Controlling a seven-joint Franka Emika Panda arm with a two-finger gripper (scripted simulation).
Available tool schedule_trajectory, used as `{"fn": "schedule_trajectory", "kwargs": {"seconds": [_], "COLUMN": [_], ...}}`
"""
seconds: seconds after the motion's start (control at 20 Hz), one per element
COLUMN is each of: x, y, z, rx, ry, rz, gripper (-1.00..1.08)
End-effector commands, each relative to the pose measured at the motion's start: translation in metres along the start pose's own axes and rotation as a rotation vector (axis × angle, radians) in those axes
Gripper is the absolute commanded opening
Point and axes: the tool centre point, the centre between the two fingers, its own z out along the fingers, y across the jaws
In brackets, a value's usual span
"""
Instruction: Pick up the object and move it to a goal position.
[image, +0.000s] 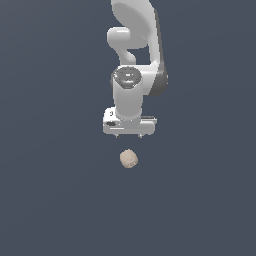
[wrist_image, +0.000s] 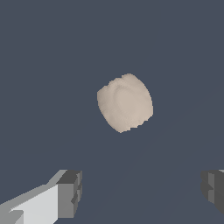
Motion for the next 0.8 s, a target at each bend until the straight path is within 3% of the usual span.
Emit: {"fn": "schedule_trajectory", "kwargs": {"seconds": [0.0,0.4,0.75], "x": [-0.001,0.003,0.015], "y": [0.0,0.0,0.0], "z": [0.0,0.003,0.013], "rx": [0.004,0.001,-0.006], "ry": [0.0,0.003,0.014], "rz": [0.014,-0.022,-0.127], "gripper": [1.0,1.0,1.0]}}
